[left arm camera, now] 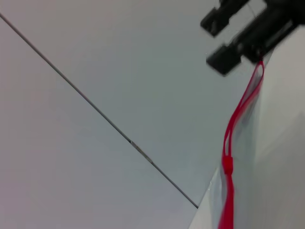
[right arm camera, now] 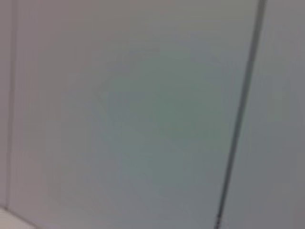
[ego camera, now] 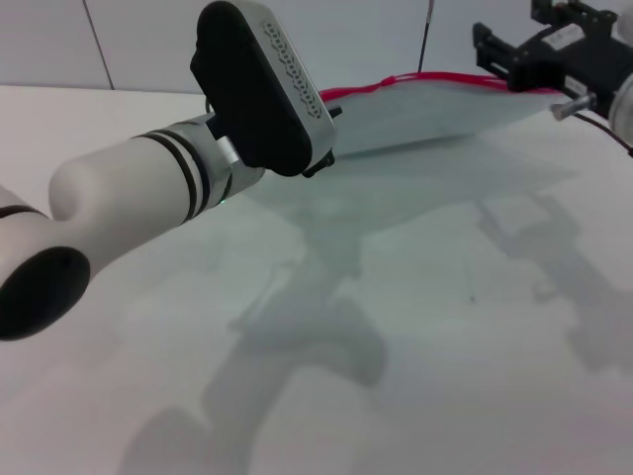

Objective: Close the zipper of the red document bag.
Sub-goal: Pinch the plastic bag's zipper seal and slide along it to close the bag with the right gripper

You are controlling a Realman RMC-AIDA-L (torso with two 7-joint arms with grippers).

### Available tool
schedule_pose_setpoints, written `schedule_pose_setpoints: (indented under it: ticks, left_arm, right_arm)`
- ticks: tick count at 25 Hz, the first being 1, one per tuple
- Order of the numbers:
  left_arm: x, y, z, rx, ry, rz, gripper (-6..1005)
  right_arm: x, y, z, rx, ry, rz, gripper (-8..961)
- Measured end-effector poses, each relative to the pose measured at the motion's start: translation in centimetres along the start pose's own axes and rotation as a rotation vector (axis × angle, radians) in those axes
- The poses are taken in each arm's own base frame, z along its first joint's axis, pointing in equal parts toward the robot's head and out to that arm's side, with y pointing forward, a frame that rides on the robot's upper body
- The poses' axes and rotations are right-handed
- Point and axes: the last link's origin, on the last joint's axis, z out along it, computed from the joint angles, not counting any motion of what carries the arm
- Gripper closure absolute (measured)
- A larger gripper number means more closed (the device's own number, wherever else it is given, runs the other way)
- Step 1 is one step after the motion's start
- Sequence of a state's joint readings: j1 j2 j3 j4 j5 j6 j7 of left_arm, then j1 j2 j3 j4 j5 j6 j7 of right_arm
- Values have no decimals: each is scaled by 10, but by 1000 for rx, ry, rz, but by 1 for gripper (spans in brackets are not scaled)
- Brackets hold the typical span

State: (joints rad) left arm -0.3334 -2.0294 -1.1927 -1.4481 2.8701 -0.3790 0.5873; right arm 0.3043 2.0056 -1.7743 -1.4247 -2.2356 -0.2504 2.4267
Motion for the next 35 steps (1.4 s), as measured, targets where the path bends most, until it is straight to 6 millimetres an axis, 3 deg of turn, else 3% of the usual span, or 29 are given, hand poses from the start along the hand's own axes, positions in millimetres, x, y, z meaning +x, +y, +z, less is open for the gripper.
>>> schedule_pose_setpoints:
  ticks: [15,35]
  left_arm:
    - [10,0,3,1,30,38,934]
    - [14,1,5,-22,15,53,940]
  right_arm:
    - [-9,32,6,-189,78,-200,250]
    - [-10,42,11,-226,98,-544,252]
